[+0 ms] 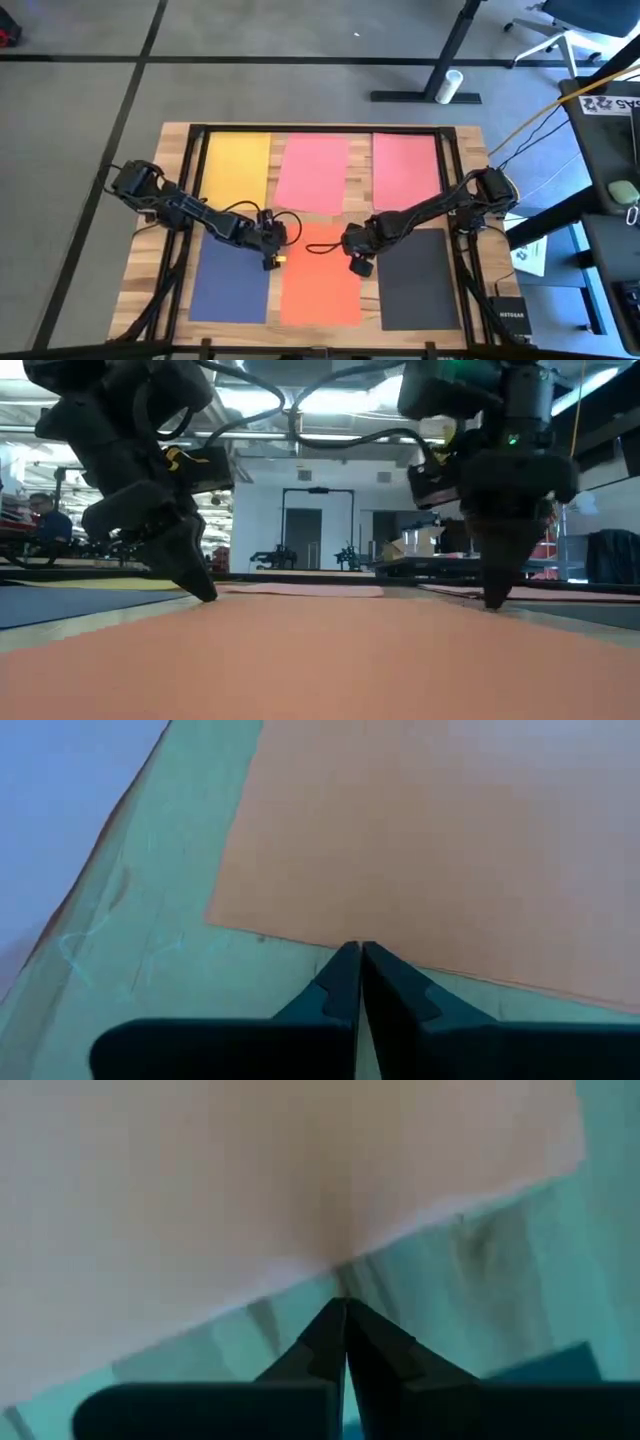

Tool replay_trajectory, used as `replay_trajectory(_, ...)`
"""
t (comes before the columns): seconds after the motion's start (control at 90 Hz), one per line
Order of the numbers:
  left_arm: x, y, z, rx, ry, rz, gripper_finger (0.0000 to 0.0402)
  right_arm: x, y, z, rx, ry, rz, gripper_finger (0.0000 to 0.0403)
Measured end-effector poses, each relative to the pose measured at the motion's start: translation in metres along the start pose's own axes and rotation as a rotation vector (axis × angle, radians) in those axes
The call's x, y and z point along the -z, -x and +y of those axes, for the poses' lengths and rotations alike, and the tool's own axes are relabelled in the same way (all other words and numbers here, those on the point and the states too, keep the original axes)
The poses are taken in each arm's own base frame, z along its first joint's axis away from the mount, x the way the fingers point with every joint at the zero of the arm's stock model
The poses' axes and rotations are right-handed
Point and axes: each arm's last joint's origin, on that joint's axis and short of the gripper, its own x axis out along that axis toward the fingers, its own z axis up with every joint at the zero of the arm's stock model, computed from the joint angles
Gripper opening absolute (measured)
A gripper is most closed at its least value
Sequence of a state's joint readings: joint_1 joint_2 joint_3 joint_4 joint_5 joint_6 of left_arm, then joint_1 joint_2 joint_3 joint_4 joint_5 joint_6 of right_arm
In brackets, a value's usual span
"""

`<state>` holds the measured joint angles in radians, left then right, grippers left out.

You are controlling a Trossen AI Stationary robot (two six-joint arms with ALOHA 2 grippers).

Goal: Organize paper
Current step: Stack the pink paper on top of the pink paper

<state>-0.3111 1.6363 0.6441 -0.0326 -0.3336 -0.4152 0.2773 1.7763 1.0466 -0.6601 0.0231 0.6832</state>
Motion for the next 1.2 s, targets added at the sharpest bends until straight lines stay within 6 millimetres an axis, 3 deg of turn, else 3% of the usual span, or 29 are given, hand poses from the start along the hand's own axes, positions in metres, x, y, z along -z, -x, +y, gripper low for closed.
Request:
replay_trajectory(0.322, -0.005, -0.002, 0.005, 0.005, 0.025, -0.014, 0.0, 0.01, 0.05, -0.02, 0.289, 0.035, -0.207, 0.0)
replay_trajectory(0.411, -0.006, -0.003, 0.008, 0.007, 0.036, -0.015, 0.0, 0.009, 0.054, -0.03, 0.369, 0.033, -0.205, 0.0002)
replay_trajectory(0.533, -0.011, -0.005, 0.012, 0.009, 0.016, -0.037, 0.0, 0.006, 0.049, -0.043, 0.401, 0.027, -0.163, 0.0026)
replay_trajectory(0.833, -0.017, -0.008, 0.022, -0.026, -0.007, -0.075, 0.0, 0.011, 0.013, -0.076, 0.384, 0.025, -0.119, 0.0135)
replay_trajectory(0.978, -0.018, -0.009, 0.023, -0.027, 0.004, -0.074, 0.0, 0.013, 0.002, -0.087, 0.367, 0.019, -0.131, 0.0139)
replay_trajectory(1.2, -0.018, -0.009, 0.023, -0.026, 0.005, -0.074, 0.0, 0.012, -0.005, -0.096, 0.361, 0.001, -0.153, 0.0111)
